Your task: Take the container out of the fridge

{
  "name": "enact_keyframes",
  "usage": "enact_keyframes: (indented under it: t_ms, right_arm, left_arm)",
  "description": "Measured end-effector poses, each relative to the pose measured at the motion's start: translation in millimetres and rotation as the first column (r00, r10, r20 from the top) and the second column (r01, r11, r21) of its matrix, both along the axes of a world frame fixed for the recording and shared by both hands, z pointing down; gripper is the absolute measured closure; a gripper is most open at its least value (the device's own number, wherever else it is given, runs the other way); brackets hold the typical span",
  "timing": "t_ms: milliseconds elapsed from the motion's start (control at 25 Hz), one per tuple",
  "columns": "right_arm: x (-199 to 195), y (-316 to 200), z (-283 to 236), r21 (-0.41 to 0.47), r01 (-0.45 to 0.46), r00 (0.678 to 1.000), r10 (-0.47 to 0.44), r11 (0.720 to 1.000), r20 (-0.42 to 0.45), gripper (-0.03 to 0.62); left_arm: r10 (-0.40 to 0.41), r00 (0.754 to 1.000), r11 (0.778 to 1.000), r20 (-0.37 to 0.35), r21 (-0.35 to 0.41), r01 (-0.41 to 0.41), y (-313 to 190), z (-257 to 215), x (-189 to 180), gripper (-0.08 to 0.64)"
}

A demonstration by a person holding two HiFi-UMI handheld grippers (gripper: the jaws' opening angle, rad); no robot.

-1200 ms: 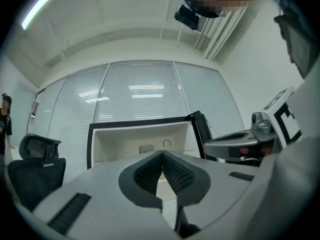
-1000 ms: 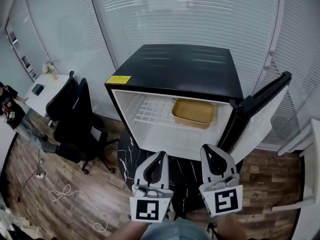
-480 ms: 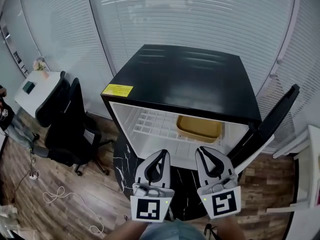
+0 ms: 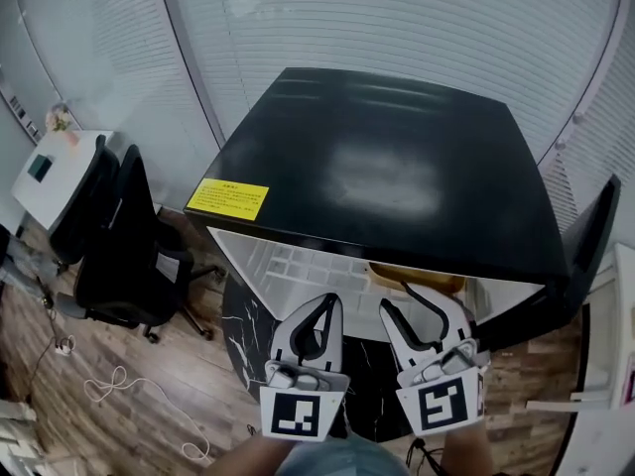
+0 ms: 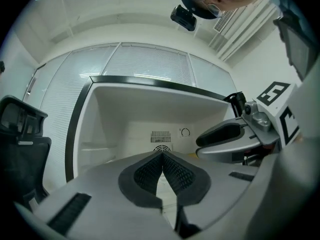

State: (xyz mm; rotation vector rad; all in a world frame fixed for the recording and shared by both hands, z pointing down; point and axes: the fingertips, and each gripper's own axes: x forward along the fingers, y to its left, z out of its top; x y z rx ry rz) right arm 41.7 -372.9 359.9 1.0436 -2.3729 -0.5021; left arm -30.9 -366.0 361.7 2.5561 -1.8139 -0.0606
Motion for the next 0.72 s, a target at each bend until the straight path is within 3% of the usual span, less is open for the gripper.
enact_keyframes:
  t_ms: [200, 720]
  right_arm:
    - [-9.6, -12.3, 19.4, -0.014, 0.025, 0.981, -0.027, 1.0, -0.194, 0.44]
    - [-10.7, -38.8, 50.7, -0.163, 0.026, 0.935, -0.082, 0.986, -0.345, 0.462]
  left_arm:
    - [0.012, 0.999, 0.999, -0.03, -0.039, -0.014, -17.4, 16.6, -6.3, 0.546]
    - [0.011, 0.998, 0.996, -0.063, -0.092, -0.017, -39.2, 48.4, -27.3, 0.546]
